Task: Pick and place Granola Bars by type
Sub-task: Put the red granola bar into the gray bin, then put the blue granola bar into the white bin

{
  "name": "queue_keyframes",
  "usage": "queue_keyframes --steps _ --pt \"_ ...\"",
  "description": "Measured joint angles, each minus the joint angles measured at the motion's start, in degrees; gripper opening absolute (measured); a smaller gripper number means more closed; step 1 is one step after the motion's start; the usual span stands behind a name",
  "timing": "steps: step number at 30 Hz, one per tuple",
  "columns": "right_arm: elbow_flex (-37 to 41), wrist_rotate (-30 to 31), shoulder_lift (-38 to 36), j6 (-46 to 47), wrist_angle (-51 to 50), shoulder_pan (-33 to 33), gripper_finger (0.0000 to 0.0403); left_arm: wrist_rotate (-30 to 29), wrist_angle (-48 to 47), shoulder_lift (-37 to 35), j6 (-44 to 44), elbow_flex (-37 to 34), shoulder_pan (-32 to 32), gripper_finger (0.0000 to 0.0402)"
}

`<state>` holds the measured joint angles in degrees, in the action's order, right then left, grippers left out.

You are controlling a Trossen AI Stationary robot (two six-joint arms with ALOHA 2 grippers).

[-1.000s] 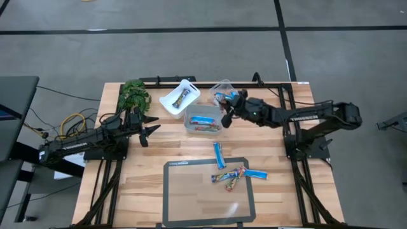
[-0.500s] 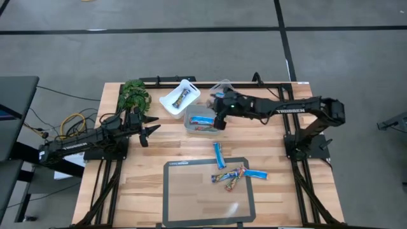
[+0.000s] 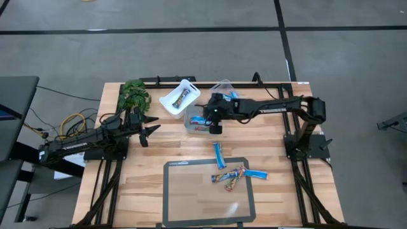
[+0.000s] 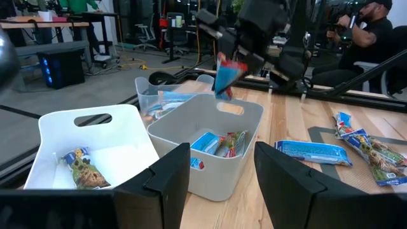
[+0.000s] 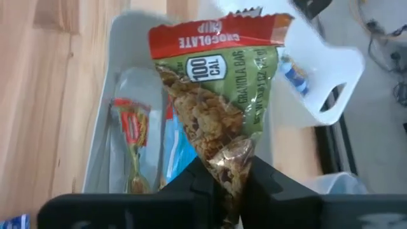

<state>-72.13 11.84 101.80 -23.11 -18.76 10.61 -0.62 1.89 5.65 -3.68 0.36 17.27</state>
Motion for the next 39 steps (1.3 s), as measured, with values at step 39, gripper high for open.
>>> queue_keyframes --steps 39 --pt "-0.5 -1.1 -9.0 62.6 -30.5 -14.3 0.0161 0.0 0.0 0.0 0.0 0.0 0.0 0.0169"
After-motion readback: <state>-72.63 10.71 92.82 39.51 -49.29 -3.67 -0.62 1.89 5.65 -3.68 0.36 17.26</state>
